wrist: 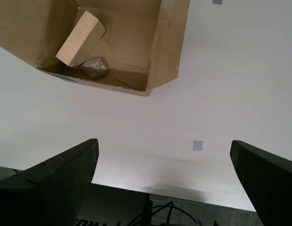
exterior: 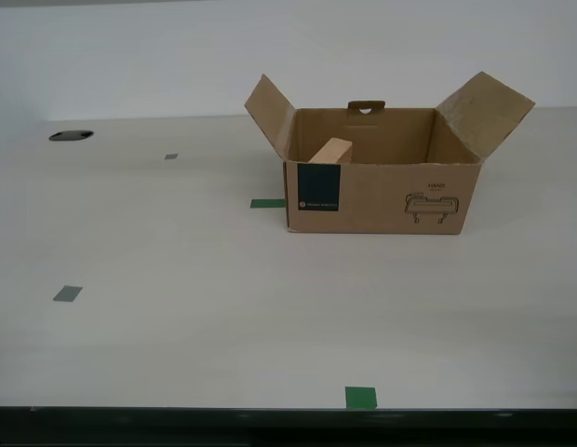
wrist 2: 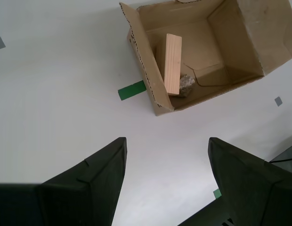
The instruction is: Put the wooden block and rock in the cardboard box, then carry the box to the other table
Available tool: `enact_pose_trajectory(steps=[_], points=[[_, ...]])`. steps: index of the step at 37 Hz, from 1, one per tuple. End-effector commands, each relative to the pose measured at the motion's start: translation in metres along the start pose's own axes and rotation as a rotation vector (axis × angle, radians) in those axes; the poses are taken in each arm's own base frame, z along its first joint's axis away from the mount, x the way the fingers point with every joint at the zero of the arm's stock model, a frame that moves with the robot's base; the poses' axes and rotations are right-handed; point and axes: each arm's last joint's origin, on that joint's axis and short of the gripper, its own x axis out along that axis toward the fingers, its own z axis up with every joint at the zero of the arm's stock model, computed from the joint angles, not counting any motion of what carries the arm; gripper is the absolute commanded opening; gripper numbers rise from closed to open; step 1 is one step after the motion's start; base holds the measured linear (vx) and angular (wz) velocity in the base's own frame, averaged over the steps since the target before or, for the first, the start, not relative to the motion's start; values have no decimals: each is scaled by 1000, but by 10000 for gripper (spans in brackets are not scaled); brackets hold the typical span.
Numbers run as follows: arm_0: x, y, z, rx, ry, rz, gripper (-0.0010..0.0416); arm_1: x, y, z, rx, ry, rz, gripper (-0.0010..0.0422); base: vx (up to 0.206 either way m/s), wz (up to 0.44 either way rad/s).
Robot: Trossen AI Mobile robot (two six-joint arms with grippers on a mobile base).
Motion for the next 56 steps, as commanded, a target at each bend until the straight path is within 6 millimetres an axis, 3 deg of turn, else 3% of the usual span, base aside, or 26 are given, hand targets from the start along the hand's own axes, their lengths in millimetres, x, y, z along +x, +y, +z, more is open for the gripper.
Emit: enact_pose_trajectory(steps=[1,25,42,56], points=[[0,-6,0,33,-1,-22,389,4,2,1,2,-16,1,231,0,0],[4,-41,10,130,-8,-101,389,32,44,-1,-87,-83,-14,231,0,0],[34,-49,37,94,15,-22,389,105,67,14,-138,40,-125,231,0,0],[87,-83,41,175,61,37,390,152,81,36,-147,96,-198,231,0,0]])
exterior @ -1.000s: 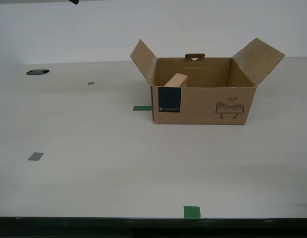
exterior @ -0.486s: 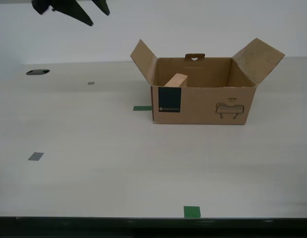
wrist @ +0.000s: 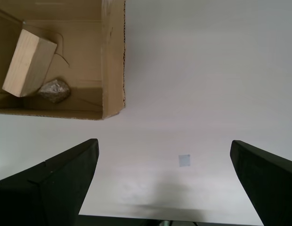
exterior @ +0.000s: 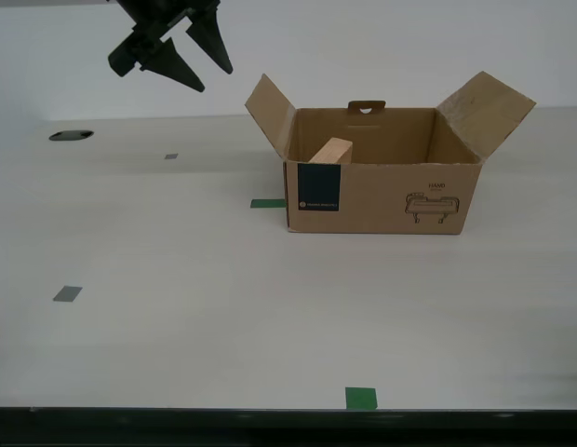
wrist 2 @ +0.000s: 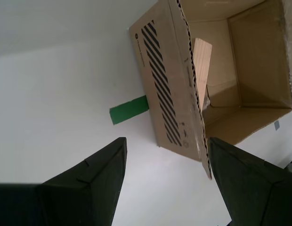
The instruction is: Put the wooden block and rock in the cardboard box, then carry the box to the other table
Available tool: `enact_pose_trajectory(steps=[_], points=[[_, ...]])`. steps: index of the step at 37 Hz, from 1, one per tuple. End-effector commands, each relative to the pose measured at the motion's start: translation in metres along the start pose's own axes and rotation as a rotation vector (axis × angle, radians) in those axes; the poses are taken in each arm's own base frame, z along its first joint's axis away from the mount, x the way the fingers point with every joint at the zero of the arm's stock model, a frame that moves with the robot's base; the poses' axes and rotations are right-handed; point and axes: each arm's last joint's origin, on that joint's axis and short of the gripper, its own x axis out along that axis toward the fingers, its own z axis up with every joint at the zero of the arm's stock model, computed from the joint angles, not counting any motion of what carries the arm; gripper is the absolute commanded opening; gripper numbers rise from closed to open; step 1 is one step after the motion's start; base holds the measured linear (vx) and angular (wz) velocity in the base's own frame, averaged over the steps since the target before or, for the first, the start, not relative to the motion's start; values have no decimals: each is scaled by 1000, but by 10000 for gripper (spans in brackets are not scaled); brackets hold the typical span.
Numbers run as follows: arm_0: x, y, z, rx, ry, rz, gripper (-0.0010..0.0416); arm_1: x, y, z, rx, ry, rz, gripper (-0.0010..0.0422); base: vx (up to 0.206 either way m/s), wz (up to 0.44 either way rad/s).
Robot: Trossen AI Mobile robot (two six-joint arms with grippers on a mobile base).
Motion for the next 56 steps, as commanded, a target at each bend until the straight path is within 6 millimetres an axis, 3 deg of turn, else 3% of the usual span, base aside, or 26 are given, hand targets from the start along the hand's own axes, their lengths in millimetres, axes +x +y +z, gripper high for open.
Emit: enact_pose_trajectory(steps=[1,8,21,38,50,56], points=[[11,-10,1,29,-11,70,390,7,2,11,6,3,-21,231,0,0],[28,-25,-1,78,-26,148,390,14,4,24,10,-2,-32,231,0,0],[56,-34,1,103,-23,216,390,18,6,26,11,-2,-80,231,0,0],[124,-49,32,97,46,261,390,19,6,26,16,-4,-80,231,0,0],[158,-51,45,88,21,482,390,19,5,27,24,-16,-82,231,0,0],[170,-52,49,70,8,497,389,19,5,28,20,-21,-83,231,0,0]])
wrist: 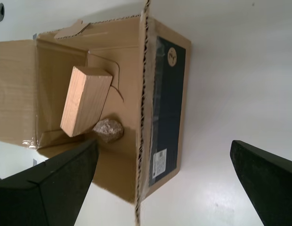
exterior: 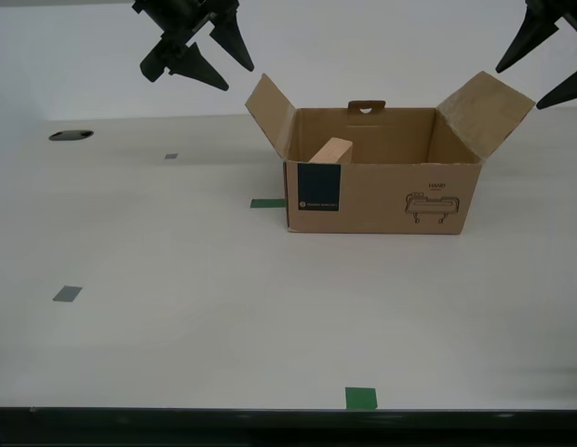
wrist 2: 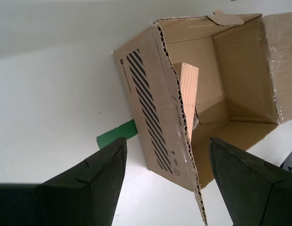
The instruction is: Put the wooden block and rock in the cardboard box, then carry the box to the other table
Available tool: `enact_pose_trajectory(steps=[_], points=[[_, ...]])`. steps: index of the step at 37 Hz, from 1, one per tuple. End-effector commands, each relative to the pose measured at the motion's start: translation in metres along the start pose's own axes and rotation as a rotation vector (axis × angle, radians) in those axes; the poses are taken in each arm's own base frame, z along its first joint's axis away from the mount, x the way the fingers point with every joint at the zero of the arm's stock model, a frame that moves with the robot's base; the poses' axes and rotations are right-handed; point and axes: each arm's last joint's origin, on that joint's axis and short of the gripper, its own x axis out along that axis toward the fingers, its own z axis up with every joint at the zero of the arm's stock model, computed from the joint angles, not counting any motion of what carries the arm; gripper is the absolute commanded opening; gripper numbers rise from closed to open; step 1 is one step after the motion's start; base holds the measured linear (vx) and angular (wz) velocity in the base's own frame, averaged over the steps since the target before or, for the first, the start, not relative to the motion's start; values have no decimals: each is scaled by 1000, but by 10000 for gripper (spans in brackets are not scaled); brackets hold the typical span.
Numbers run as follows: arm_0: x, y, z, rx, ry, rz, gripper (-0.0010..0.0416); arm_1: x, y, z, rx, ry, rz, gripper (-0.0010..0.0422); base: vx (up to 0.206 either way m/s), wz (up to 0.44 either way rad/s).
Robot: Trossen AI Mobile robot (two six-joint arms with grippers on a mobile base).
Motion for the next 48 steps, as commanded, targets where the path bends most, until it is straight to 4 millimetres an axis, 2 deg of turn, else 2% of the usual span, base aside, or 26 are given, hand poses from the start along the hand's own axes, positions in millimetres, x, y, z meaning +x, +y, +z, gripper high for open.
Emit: enact_pose_trajectory(steps=[1,11,15,24,29,31,36,48], points=[[6,-3,2,-18,-3,22,389,0,-1,1,2,-4,-8,231,0,0],[14,-2,4,-19,12,79,390,0,-2,1,3,-6,-40,231,0,0],[17,2,5,-35,10,87,389,5,-9,2,23,-18,-28,231,0,0],[39,11,9,-63,32,103,387,15,-26,3,30,-44,-29,231,0,0],[49,13,9,-72,56,107,387,29,-18,2,-19,-13,-23,231,0,0],[51,13,8,-71,60,104,387,42,-9,1,-43,15,-14,231,0,0],[50,14,9,-74,59,103,387,60,2,-2,-58,57,-6,231,0,0],[51,14,12,-80,33,94,387,82,9,-2,-67,66,-21,231,0,0]])
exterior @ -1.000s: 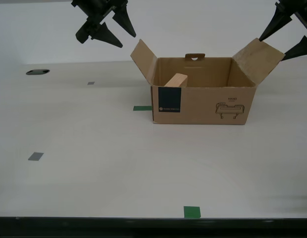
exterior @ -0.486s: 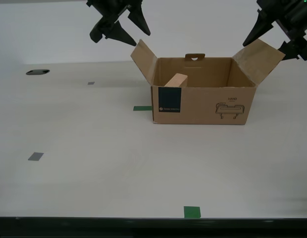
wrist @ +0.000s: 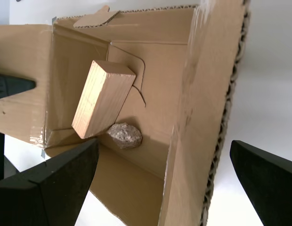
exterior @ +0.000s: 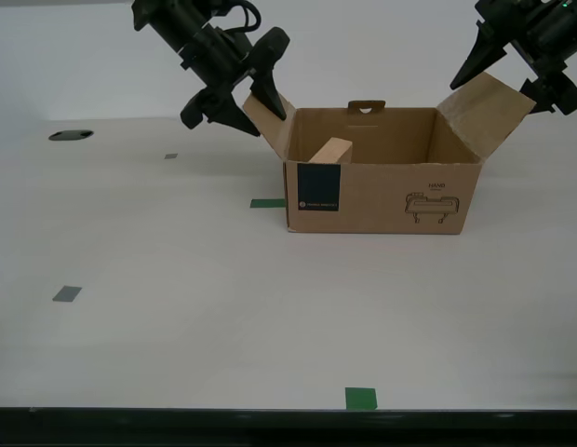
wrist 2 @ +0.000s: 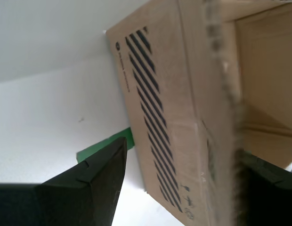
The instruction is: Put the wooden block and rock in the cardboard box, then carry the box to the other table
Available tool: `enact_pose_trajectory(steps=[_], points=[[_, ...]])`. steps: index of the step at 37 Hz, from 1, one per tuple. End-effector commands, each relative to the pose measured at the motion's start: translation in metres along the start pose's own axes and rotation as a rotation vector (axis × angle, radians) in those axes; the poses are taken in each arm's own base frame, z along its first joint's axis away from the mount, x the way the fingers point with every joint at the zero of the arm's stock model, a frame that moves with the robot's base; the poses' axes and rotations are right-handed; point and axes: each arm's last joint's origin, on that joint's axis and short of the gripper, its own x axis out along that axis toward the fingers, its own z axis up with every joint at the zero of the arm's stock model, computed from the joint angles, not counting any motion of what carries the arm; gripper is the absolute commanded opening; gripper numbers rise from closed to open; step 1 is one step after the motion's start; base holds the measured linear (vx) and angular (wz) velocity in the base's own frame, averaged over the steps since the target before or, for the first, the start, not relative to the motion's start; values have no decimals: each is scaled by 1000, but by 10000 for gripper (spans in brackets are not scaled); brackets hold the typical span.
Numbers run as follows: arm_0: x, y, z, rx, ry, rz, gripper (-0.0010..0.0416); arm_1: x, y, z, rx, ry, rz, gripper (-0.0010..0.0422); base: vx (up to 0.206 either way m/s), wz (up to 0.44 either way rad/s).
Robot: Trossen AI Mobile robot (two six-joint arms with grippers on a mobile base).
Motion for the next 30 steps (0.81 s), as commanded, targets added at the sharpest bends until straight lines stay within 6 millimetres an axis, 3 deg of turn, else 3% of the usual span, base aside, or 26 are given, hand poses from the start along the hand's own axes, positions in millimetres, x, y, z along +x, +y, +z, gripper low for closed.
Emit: enact_pose_trajectory(steps=[1,16,30], points=[[0,0,2,6,-16,-6,387,3,-3,0,8,1,-7,231,0,0],[19,-12,1,36,28,-39,387,9,-14,-1,28,-2,-19,231,0,0],[18,-7,3,15,25,-38,387,10,-15,-1,29,-2,-21,231,0,0]])
